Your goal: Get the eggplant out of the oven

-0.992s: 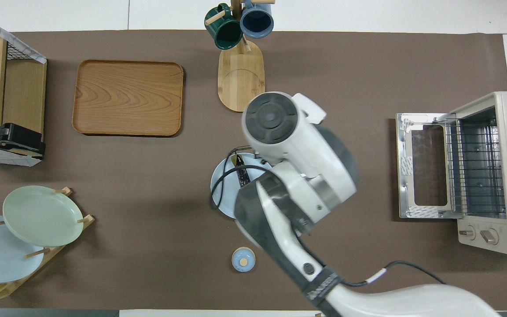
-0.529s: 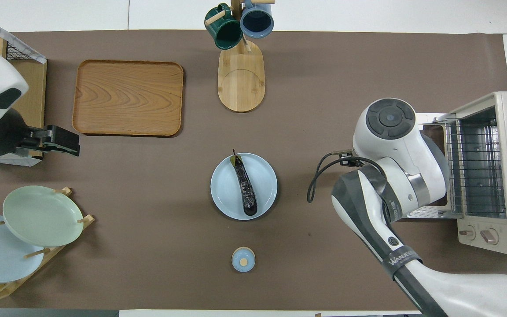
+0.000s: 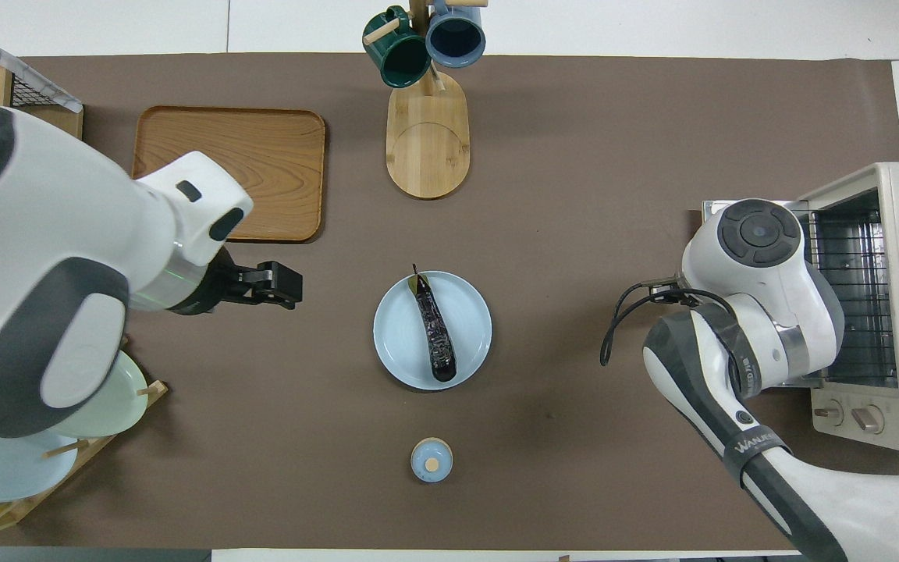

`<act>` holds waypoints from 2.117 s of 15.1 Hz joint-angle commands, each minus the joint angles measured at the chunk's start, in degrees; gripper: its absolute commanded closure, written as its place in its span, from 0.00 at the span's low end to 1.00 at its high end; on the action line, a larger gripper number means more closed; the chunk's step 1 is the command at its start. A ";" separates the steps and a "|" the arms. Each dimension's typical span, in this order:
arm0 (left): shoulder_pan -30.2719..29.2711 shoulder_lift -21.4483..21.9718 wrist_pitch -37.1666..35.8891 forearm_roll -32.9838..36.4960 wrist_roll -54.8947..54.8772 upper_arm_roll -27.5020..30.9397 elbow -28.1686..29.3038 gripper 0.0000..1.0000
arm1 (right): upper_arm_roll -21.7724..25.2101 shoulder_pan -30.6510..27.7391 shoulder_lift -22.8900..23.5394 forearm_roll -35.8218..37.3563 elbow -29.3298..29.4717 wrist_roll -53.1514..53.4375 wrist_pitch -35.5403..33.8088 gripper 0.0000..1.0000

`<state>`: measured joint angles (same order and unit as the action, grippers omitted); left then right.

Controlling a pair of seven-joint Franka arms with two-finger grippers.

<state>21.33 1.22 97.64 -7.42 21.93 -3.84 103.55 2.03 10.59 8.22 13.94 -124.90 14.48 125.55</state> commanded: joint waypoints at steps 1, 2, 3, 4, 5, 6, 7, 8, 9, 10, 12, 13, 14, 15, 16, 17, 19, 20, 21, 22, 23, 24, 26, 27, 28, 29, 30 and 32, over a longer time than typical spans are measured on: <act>5.73 -3.58 6.40 -0.67 6.80 0.85 2.01 0.00 | -0.89 -2.14 -1.19 1.35 -3.24 -1.82 3.72 0.98; 6.96 -5.34 8.60 -1.45 8.03 0.85 2.18 0.00 | -0.89 -2.76 -1.36 1.35 -4.38 -2.00 5.30 0.98; 8.54 -7.09 10.79 -1.98 9.87 0.94 2.18 0.00 | -0.89 -3.11 -1.45 1.35 -5.17 -2.08 6.27 0.98; 10.12 -9.46 14.21 -2.16 12.93 0.94 2.27 0.00 | -0.89 -3.11 -1.54 1.35 -5.27 -2.09 6.37 0.98; 11.62 -10.88 17.20 -2.16 13.66 0.94 3.32 0.00 | -0.89 -3.11 -1.54 1.52 -5.27 -2.17 6.02 0.98; 12.68 -11.85 20.10 -2.16 13.66 0.94 4.63 0.00 | -0.89 -3.11 -1.54 2.57 -5.27 -2.43 6.02 0.98; 13.82 -12.81 22.66 -2.16 13.84 0.94 6.12 0.00 | -0.89 -3.20 -1.54 4.49 -5.27 -2.61 5.85 0.98; 15.31 -13.87 24.94 -2.16 14.01 0.94 7.10 0.00 | -0.89 -3.12 -1.54 5.99 -5.18 -2.70 5.50 0.98; 15.84 -15.01 26.27 -2.16 14.19 0.94 7.45 0.00 | -0.89 -3.03 -1.63 7.40 -5.09 -2.79 5.32 0.98; 16.55 -16.33 27.15 -2.16 14.71 0.94 7.46 0.00 | -0.89 -3.03 -1.63 9.24 -5.00 -3.14 5.14 0.98; 17.78 -18.44 29.35 -2.16 15.16 0.94 7.54 0.00 | -0.89 -2.50 -1.54 11.89 -3.52 -3.67 2.61 0.98; 18.39 -19.06 29.97 -2.16 15.07 0.94 7.81 0.00 | -0.98 -2.33 -1.28 12.07 -1.68 -4.62 -0.02 0.98; 18.40 -19.06 30.15 -2.16 15.07 0.94 8.16 0.00 | -1.07 -2.41 -1.28 12.07 0.25 -6.46 -2.48 0.97; 18.40 -19.06 30.15 -2.16 15.07 0.94 8.25 0.00 | -1.07 -2.85 -1.54 11.98 1.75 -8.92 -4.51 0.97; 18.49 -18.98 30.24 -2.16 14.98 0.94 8.51 0.00 | -1.07 -3.46 -1.89 11.55 2.46 -11.46 -5.22 0.97; 18.49 -18.98 30.76 -2.16 14.90 0.94 9.03 0.00 | -0.98 -4.77 -2.68 11.28 2.73 -14.19 -5.40 0.96; 18.66 -18.71 32.51 -2.16 14.98 0.94 10.70 0.01 | -0.98 -6.62 -3.73 11.19 3.08 -17.98 -5.84 0.96; 18.66 -18.63 33.13 -2.16 15.07 0.94 11.32 0.04 | -0.98 -7.50 -4.52 11.11 3.08 -19.56 -6.11 0.96; 18.66 -18.54 33.14 -2.16 15.16 0.94 11.41 0.06 | -0.98 -8.47 -5.40 11.10 3.08 -20.79 -6.28 0.96; 18.66 -18.62 33.14 -2.16 15.16 0.94 11.41 0.11 | -0.98 -9.08 -6.11 11.10 3.08 -22.02 -6.89 0.96; 18.66 -18.54 33.14 -2.16 15.16 0.94 11.33 0.20 | -0.98 -9.96 -6.55 11.02 3.43 -23.17 -7.60 0.96; 18.66 -18.62 33.23 -2.16 15.07 0.94 11.32 0.34 | -0.98 -10.84 -6.99 10.76 3.87 -24.48 -8.47 0.96; 18.66 -18.62 33.14 -2.16 15.07 0.85 11.24 0.64 | -0.89 -12.16 -7.95 8.48 4.75 -27.65 -9.62 0.95; 18.66 -18.62 32.97 -2.16 15.16 0.85 11.06 0.83 | -0.89 -12.78 -8.31 7.86 5.54 -28.97 -11.19 0.95; 18.66 -18.71 32.70 -2.16 15.25 0.85 10.80 0.99 | -0.89 -13.04 -9.09 6.90 6.59 -29.50 -13.21 0.95; 18.66 -18.71 32.53 -2.16 15.16 0.94 10.54 1.00 | -0.89 -13.05 -9.45 5.93 7.99 -29.86 -15.23 0.91; 18.49 -18.54 32.26 -2.16 14.90 0.94 10.19 1.00 | -0.89 -13.13 -10.15 5.40 9.40 -31.25 -17.60 0.90; 17.96 -18.01 31.13 -2.16 14.72 1.02 8.79 1.00 | -0.80 -13.40 -11.64 3.91 11.77 -33.63 -21.21 0.87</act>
<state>38.81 -18.42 129.38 -8.67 36.77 -3.80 112.63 1.63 -2.10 -3.01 20.11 -116.00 -16.32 107.86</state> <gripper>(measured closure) 0.643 0.885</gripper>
